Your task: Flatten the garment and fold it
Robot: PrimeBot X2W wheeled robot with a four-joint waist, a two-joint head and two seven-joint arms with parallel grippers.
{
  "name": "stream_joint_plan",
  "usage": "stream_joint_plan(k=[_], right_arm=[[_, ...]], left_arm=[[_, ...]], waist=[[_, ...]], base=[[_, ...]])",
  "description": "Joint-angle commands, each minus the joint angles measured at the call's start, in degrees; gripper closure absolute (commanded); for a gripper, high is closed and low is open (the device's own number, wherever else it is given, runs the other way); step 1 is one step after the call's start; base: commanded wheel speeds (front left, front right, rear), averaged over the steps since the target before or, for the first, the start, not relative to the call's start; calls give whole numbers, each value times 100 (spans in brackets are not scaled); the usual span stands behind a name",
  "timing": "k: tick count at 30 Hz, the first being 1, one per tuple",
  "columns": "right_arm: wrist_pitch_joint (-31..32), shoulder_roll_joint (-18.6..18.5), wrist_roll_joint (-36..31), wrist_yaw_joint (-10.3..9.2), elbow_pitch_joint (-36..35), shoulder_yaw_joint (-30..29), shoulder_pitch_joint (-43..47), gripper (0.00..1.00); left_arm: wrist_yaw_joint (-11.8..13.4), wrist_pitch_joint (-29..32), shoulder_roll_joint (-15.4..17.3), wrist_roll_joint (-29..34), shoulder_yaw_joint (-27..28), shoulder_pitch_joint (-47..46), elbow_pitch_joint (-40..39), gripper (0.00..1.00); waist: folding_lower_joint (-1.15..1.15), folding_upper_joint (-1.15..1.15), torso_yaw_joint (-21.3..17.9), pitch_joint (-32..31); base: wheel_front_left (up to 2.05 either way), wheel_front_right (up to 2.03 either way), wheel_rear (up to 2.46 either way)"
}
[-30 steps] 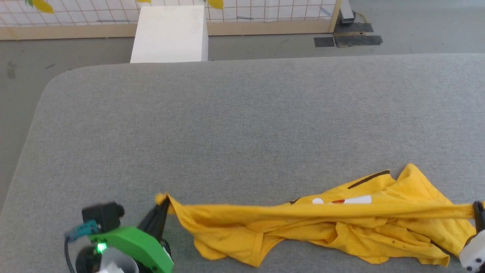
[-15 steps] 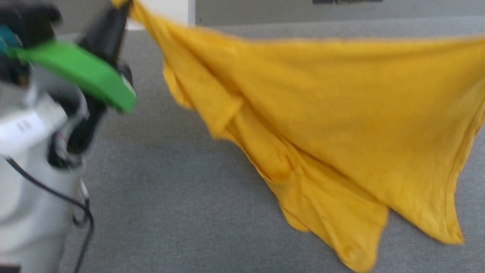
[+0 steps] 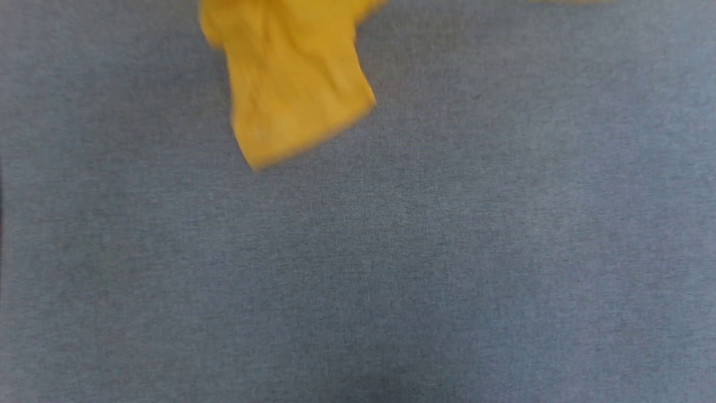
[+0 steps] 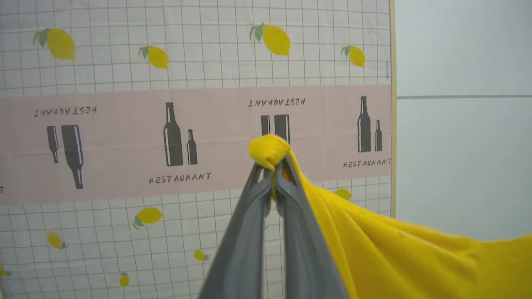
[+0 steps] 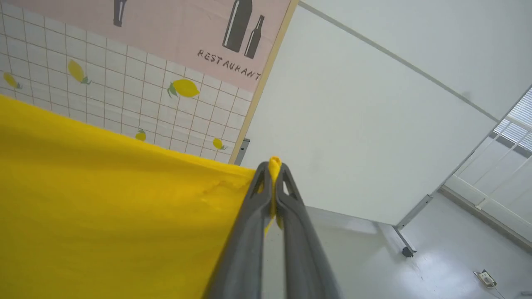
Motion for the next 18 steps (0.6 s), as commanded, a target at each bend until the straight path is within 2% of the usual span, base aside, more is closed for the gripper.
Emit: stream_joint_plan(k=[1,5,9,13,18], right_arm=[[-159,74,-153,-9,102,-42,-257,100],[-687,232,-494,-9,319,-212,-802,100],[-1144,199,-686,-9,631,-300,-913,100],[-1269,257,-648,-9,910,-323,-366,100],[-1418,370,-366,-9,1278,-329,806,100]], left_arm=[[84,-312,-30,90,106,-314,85,100],[264,-1263,-74,367,269,-820,315,100],[199,-1859,-104,353,338,-830,542,100],[-59,-1865,-69,291,134,-245,1040,100],[-489,-1584,19,274,-365,1021,1761,100]], waist=[[-1,0,-91,517],[-1,0,-23,575],[-1,0,55,553],[-1,0,133,425],[-1,0,215,103]], base=[[0,0,0],[0,0,0],[0,0,0],[0,0,0],[0,0,0]])
